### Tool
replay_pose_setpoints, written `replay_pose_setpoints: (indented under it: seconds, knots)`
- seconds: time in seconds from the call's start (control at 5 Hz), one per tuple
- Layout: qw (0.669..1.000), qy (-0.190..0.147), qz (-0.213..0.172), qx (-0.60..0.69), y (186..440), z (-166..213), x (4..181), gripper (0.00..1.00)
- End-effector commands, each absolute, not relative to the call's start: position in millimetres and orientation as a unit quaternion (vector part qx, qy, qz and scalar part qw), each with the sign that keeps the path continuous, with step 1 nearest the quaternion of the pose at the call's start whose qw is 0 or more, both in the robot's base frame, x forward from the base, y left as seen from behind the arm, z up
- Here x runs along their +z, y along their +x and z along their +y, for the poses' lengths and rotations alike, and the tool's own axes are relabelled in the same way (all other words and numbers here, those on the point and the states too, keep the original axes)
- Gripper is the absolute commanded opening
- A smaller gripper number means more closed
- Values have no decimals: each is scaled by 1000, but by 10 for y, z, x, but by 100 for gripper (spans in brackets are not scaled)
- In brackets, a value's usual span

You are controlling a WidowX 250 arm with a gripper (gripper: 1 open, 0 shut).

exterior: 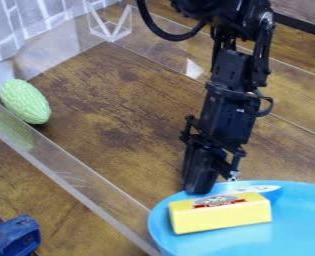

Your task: Remove the white object from inside the blue tray and put it on the table

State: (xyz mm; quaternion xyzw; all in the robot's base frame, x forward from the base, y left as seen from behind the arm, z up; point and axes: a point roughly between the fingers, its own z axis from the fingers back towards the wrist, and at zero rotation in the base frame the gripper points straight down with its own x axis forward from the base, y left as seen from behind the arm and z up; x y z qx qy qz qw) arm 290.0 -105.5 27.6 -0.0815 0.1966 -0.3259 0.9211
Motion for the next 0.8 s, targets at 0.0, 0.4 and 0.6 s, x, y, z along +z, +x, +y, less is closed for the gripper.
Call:
replay_pose_setpoints:
  seconds: [0.0,0.4,0.6]
  knots:
    - [924,-79,151,-342,3012,-1081,584,0]
    - [922,-79,149,-348,3023,-1087,624,0]
    - [922,-79,148,-350,3029,-1089,645,0]
